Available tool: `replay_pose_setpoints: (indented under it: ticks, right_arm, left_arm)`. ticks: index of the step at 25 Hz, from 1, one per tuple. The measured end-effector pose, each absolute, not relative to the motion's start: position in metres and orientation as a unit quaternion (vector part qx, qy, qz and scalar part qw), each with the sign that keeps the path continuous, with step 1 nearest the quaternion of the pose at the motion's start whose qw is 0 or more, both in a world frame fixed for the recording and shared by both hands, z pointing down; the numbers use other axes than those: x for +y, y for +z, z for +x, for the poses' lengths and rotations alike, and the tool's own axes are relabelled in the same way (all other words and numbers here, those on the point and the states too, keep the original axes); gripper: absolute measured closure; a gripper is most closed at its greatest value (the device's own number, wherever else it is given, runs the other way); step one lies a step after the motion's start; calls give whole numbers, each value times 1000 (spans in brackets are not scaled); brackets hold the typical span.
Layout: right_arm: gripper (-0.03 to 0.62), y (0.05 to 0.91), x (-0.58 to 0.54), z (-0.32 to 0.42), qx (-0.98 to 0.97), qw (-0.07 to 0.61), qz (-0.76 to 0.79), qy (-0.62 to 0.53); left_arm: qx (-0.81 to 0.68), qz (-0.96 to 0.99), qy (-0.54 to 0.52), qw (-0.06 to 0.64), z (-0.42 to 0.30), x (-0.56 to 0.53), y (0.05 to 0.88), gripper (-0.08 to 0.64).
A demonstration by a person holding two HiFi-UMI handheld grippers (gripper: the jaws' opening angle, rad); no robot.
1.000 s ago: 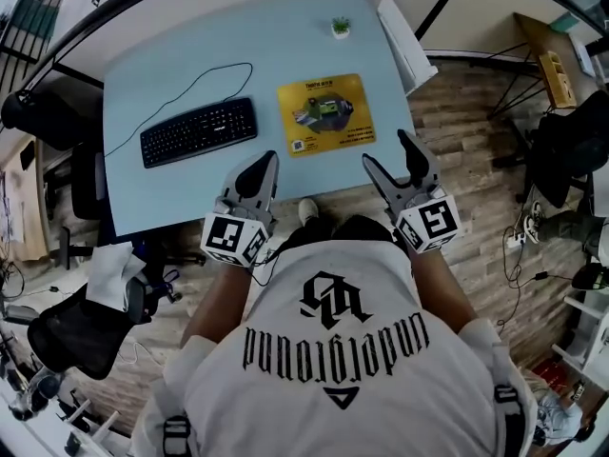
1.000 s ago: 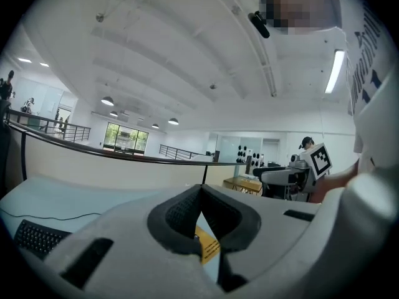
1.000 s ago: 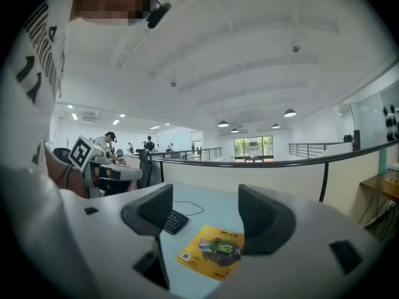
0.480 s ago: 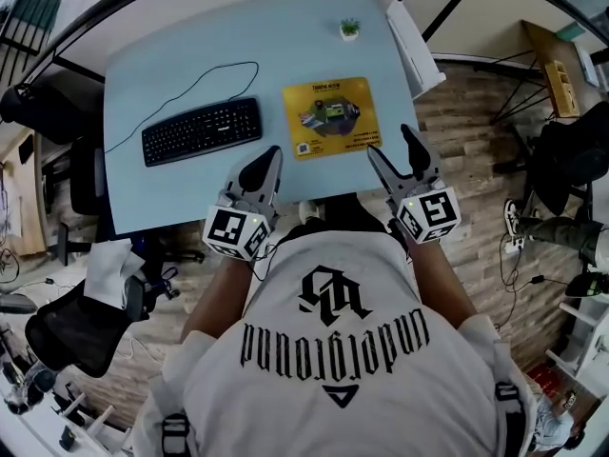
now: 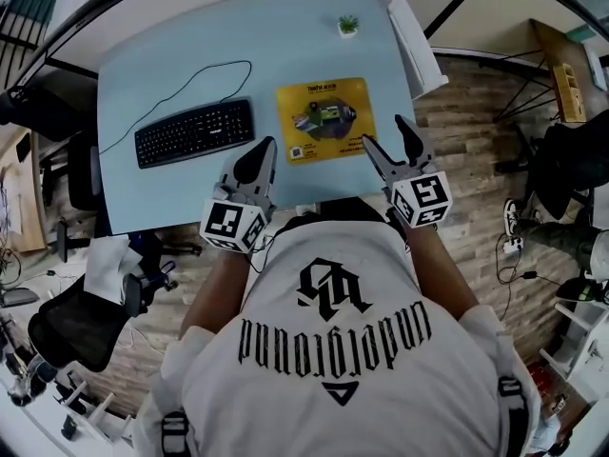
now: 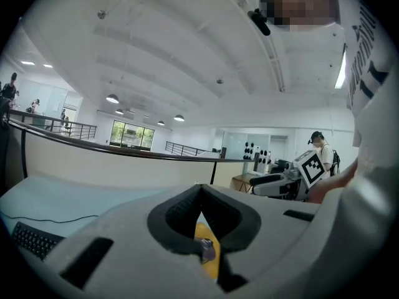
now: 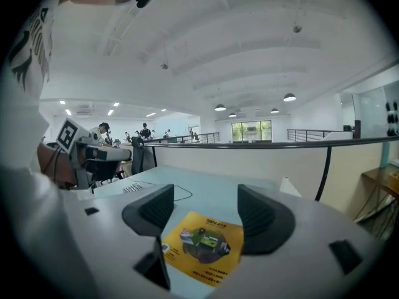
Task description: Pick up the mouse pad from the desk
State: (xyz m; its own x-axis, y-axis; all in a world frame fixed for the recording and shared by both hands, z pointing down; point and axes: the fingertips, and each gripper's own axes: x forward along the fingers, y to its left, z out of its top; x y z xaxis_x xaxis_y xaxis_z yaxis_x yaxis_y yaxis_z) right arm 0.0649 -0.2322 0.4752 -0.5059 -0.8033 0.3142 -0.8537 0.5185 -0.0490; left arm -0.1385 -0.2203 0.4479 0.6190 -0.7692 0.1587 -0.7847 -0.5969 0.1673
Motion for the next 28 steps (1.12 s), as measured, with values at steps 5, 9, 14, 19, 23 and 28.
replay_pose_setpoints:
  ticks: [5, 9, 14, 19, 23, 28]
  right_arm:
    - [282, 511, -264, 81, -861, 149, 468, 131]
    - [278, 545, -284, 86, -857, 163, 459, 166]
    - [264, 594, -306, 91, -848, 194, 454, 195]
    - [244, 637, -321, 96, -836, 219, 450, 226]
    - [236, 670, -319, 96, -828, 243, 440, 250]
    - [227, 711, -318, 92, -822, 273, 424, 265]
  left_arm:
    - [-447, 885, 51, 121, -127, -247, 468, 552]
    - [-453, 877, 70, 140, -118, -262, 496, 552]
    - [-452, 872, 94, 162, -106, -281, 528, 552]
    - [-460, 863, 115, 174, -106, -295, 556, 552]
    - [-460, 859, 128, 183, -103, -300, 579, 552]
    - [-454, 858, 142, 197, -98, -306, 608, 552]
